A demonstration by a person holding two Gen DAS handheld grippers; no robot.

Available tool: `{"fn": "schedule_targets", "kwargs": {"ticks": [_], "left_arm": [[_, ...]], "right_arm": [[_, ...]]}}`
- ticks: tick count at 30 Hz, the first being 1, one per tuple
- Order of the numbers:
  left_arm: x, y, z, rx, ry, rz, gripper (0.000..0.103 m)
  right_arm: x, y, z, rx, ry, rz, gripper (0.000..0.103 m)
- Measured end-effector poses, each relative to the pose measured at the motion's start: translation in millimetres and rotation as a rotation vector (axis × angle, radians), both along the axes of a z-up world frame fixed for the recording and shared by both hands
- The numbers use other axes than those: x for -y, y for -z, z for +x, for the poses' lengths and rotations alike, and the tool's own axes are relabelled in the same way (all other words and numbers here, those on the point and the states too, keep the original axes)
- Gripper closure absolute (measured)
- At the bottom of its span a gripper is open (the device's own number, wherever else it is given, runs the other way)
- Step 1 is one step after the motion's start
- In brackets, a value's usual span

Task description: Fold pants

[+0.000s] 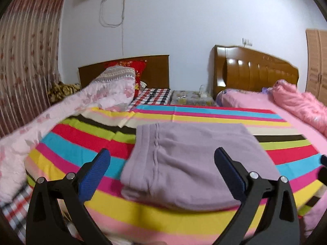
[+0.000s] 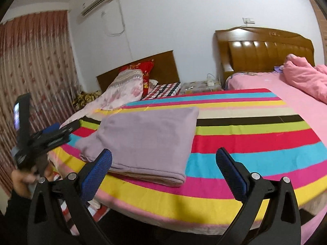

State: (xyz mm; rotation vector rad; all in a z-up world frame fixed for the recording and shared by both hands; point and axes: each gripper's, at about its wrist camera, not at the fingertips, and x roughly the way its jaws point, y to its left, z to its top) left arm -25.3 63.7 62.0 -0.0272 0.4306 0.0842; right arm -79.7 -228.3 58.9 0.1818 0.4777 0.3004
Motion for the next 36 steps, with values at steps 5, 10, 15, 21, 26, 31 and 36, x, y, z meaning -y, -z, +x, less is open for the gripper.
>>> {"fn": "schedule_targets", "kwargs": {"ticks": [5,10,15,21,26,31,36], "left_arm": [[-5,18,-28,-0.011,-0.05,-0.12,0.002],[12,34,-47,-0.011,-0.092,-0.069,0.002],[17,35,-46,-0.017,-0.094,-0.036,0.002],[10,35,-44,-0.019,-0.092,-0.056,0.002],[15,37,-43,-0.034,-0.086,-0.039,0.002],[22,36,-44,-0.035,-0.067,-0.017,0.002],[24,35,-45,-0.034,-0.058,-0.01,0.002]], "right_arm": [[-10,3,-14,0.048,0.009,-0.034,0.005],[-22,11,-18,0.023,-0.036,-0.078,0.005],[-26,10,-18,0.032,-0.042,-0.099,0.005],[-26,10,-19,0.033,-0.043,-0.097,0.005],[-26,12,-18,0.023,-0.043,-0.093,0.005],[-26,12,-18,0.02,-0.041,-0.093,0.005],[-26,12,-18,0.019,-0.042,-0.093,0.005]]}}
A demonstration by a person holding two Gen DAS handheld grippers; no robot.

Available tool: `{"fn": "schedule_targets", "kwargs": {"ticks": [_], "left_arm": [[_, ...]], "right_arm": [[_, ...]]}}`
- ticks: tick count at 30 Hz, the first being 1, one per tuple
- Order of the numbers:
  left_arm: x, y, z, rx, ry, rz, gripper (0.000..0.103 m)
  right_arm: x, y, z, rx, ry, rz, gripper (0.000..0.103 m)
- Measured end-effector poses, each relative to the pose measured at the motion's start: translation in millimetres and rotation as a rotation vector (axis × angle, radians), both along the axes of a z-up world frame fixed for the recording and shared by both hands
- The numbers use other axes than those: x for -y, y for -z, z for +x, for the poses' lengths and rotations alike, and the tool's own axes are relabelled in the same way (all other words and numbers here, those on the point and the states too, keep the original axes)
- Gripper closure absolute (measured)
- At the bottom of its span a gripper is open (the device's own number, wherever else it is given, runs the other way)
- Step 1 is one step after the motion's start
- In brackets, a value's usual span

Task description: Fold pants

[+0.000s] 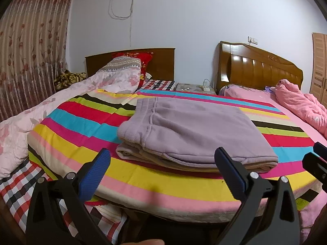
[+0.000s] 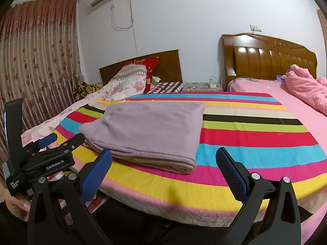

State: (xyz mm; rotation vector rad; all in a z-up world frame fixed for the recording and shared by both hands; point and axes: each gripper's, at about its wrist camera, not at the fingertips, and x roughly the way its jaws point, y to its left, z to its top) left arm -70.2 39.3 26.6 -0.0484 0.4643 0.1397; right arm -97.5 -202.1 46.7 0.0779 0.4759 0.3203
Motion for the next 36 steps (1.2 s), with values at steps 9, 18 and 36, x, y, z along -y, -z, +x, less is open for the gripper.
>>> {"fn": "schedule_targets", "kwargs": {"ticks": [9,18,36], "left_arm": [[1.0,-0.3,0.6,-0.004,0.001,0.005,0.002],[-1.3,1.3,2.2,-0.01,0.003,0.001,0.002],[-3.5,3.0,1.6,-0.016,0.003,-0.003,0.002]], "right_arm": [[-0.2,0.7,0.5,-0.002,-0.002,-0.002,0.005],[1.4,0.7,1.9,-0.003,-0.005,-0.003,0.005],[1.4,0.4,1.6,-0.005,-0.005,-0.003,0.005]]}}
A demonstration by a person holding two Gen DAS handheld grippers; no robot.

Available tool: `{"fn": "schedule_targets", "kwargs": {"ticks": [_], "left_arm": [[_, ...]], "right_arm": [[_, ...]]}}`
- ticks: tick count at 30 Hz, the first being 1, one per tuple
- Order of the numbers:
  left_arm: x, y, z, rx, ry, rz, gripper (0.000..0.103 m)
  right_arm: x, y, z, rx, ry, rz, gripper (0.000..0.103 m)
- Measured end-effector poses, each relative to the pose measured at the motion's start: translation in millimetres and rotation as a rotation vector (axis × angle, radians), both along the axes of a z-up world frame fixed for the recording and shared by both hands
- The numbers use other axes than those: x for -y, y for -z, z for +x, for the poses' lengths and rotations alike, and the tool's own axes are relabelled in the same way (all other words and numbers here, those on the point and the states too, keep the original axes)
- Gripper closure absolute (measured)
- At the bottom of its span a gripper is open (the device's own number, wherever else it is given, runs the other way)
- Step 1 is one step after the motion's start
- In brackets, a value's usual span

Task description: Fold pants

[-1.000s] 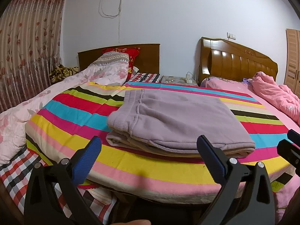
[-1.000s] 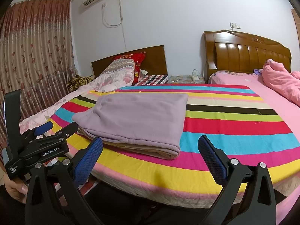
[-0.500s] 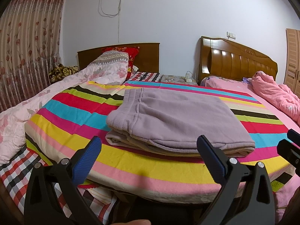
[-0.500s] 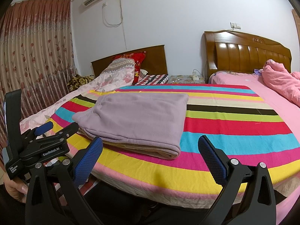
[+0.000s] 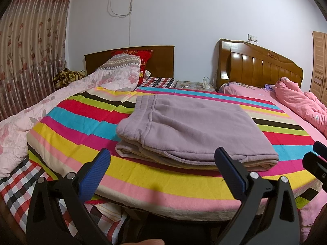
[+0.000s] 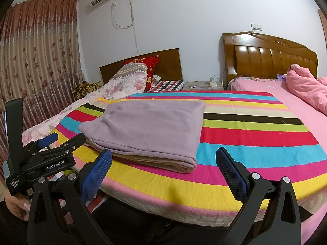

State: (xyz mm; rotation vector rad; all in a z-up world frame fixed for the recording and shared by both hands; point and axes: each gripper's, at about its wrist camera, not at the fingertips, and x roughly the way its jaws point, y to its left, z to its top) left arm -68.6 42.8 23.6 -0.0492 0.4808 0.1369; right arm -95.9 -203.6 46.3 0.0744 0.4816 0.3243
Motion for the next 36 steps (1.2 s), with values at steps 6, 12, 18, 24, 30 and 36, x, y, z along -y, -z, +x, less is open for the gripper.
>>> {"fn": "schedule_targets", "kwargs": {"ticks": [6,12,18,24,30,36], "left_arm": [[0,0,-1,0.006,-0.001,0.005,0.002],[6,-1,-5,0.023,0.007,0.033,0.002],[12,-4,-8,0.042,0.01,0.064,0.002],[16,-5,-8,0.038,0.004,0.094,0.002],[18,-6,-9,0.042,-0.013,0.113,0.002],[15,-8,-10,0.046,-0.011,0.101,0.002]], "right_arm": [[0,0,0,0.0,-0.001,0.0,0.005],[0,-1,-1,-0.001,0.0,0.002,0.005],[0,1,-2,-0.002,-0.002,0.003,0.005],[0,1,-2,-0.003,-0.001,0.004,0.005],[-2,2,-6,-0.004,-0.001,0.007,0.005],[-1,1,-5,-0.004,-0.001,0.007,0.005]]}}
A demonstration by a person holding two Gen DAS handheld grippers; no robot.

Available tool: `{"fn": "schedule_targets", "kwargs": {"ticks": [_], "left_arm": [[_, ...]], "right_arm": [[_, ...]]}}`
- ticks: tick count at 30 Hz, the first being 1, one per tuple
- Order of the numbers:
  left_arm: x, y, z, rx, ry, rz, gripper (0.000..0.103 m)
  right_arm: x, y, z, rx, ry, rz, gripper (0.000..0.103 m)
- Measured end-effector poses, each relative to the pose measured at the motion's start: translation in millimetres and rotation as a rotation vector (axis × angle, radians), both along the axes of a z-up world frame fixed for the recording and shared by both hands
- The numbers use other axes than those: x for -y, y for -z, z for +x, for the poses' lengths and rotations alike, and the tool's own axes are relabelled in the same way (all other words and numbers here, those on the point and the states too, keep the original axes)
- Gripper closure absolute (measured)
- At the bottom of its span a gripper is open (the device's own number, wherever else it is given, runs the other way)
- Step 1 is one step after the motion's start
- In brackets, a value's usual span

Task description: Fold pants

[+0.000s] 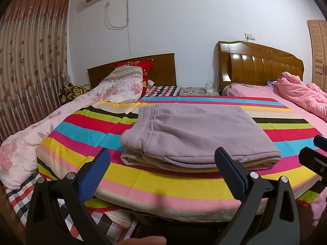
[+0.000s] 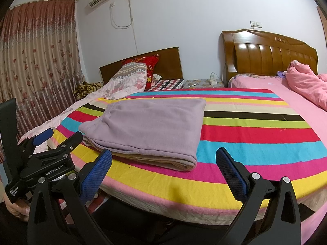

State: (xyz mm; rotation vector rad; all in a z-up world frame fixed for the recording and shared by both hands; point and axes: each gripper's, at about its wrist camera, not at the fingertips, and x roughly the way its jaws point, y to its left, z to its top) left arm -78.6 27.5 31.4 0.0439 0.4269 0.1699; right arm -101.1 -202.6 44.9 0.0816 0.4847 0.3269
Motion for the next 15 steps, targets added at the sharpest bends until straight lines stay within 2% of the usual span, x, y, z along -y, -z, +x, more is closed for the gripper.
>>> {"fn": "schedule_targets", "kwargs": {"ticks": [15], "left_arm": [[-11,6,9,-0.054,-0.003,-0.058,0.002]], "right_arm": [[-3,2,-6,-0.008,0.007,0.014,0.005]]}}
